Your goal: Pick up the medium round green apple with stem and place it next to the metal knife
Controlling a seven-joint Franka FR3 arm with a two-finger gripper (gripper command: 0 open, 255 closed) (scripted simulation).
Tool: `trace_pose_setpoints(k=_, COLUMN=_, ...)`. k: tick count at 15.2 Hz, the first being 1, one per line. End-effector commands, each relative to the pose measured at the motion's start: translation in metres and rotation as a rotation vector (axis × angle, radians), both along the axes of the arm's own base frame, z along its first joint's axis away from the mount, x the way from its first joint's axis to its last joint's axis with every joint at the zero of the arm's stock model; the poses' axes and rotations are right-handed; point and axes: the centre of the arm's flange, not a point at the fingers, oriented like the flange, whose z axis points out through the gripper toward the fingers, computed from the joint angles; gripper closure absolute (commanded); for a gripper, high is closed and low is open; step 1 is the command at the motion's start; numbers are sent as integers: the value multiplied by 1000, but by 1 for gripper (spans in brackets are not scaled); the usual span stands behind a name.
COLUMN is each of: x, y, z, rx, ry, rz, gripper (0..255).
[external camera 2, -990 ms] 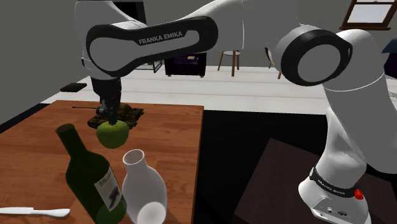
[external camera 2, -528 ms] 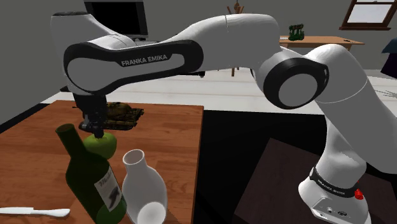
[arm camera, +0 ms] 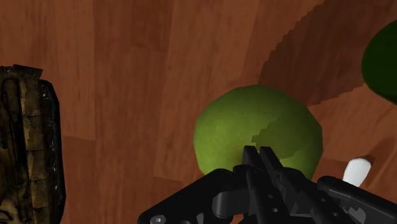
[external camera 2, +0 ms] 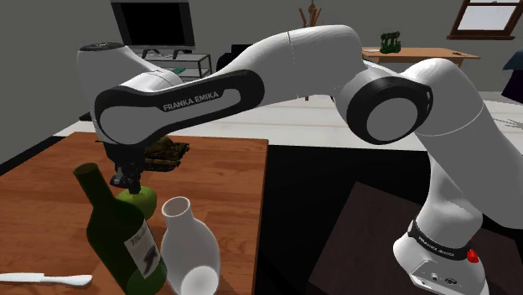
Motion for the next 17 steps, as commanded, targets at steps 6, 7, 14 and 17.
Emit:
trace_pose_setpoints(k=6, x=0, y=-1, z=-15, rx=0, ry=-1, rz=0, gripper=255)
trace_pose_setpoints(k=7, x=0, y=-1, z=-15, rx=0, ry=-1, rz=0, gripper=255)
trace_pose_setpoints(k=14, x=0, y=-1, z=-15, rx=0, ry=-1, rz=0, gripper=0)
trace_pose_setpoints(k=17, x=-4, y=-3, z=11, rx=0, ry=-1, rz=0, gripper=0)
